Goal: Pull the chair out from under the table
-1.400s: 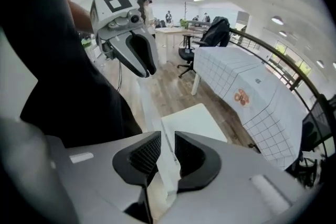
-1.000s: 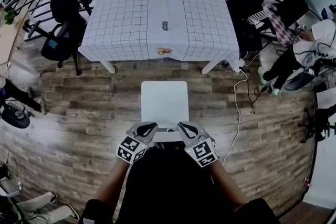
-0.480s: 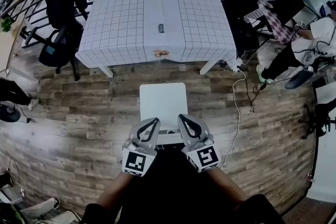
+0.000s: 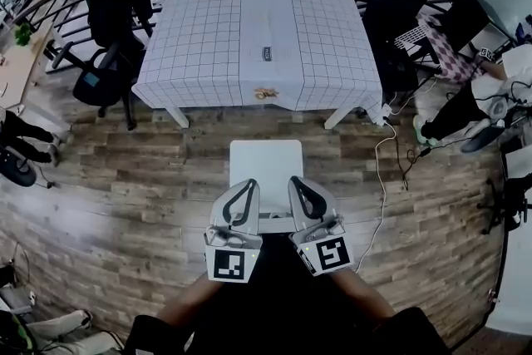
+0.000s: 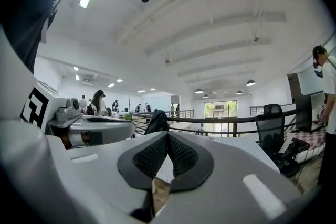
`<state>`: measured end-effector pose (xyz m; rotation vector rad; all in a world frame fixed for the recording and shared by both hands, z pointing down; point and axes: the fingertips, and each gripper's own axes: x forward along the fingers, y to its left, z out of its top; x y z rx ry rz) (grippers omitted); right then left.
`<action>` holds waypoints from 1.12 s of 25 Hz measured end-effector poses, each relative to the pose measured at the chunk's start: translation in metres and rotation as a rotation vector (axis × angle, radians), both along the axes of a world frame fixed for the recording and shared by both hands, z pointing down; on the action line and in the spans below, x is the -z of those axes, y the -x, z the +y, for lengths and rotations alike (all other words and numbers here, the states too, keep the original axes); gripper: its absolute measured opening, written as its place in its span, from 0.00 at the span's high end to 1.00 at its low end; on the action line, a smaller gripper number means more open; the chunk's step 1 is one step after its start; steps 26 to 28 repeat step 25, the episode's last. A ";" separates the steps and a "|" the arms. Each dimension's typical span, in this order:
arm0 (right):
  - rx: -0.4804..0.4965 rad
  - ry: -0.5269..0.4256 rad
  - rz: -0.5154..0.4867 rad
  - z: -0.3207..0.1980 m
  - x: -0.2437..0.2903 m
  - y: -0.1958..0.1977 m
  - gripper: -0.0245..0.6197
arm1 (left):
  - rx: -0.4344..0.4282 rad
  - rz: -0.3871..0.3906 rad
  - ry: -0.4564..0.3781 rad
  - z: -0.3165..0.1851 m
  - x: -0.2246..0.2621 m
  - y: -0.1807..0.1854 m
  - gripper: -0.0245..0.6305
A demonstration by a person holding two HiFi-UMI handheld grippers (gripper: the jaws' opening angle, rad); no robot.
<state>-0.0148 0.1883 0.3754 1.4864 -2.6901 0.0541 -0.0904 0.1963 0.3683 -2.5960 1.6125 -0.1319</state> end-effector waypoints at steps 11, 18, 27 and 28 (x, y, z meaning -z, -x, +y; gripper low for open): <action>0.033 -0.066 0.061 0.006 -0.010 0.012 0.97 | -0.019 0.069 0.065 0.004 -0.017 -0.008 0.95; 0.010 -0.035 0.042 0.016 -0.011 0.022 0.97 | -0.037 0.033 0.018 0.019 -0.011 0.001 0.95; -0.018 -0.007 0.031 0.029 -0.017 0.027 0.97 | -0.028 0.047 0.014 0.029 -0.013 0.013 0.95; -0.018 -0.007 0.031 0.029 -0.017 0.027 0.97 | -0.028 0.047 0.014 0.029 -0.013 0.013 0.95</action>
